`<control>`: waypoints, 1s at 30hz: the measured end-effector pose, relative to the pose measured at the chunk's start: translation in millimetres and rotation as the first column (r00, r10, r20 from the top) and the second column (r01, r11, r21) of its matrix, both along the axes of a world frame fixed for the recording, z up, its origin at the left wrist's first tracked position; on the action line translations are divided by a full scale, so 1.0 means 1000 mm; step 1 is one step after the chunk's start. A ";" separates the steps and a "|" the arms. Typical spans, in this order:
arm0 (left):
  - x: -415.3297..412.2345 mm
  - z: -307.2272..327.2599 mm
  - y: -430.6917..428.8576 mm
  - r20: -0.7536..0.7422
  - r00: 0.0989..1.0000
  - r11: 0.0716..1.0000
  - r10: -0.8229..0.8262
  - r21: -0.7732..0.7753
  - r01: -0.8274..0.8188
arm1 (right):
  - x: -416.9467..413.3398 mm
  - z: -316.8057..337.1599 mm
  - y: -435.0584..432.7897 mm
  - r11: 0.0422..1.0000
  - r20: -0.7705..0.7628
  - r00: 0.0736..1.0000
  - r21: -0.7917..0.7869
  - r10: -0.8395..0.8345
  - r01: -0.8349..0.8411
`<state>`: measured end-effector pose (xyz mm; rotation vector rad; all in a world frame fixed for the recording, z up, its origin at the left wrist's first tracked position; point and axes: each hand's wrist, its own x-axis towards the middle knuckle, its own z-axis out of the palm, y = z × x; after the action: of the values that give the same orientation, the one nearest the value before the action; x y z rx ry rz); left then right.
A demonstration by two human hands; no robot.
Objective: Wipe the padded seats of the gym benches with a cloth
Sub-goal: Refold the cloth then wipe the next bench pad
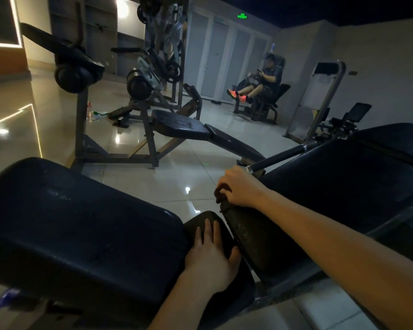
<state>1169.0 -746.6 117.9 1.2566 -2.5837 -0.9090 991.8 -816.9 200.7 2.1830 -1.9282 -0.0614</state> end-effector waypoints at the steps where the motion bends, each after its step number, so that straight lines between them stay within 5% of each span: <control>1: 0.001 0.001 -0.002 -0.004 1.000 1.000 -0.012 0.012 0.012 | -0.001 0.000 -0.006 1.000 0.013 1.000 0.015 -0.014 0.013; 19: 0.004 -0.002 -0.004 -0.004 1.000 1.000 -0.017 0.003 0.017 | 0.022 0.004 0.167 0.964 0.140 0.977 0.192 0.158 -0.184; 30: 0.003 -0.006 0.000 -0.017 1.000 0.999 -0.016 -0.044 0.015 | -0.011 0.011 0.036 0.987 0.069 0.992 -0.118 -0.102 0.110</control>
<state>1171.7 -747.0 112.0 1.2134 -2.5885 -0.8577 980.6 -781.2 211.6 2.0270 -2.0245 0.1061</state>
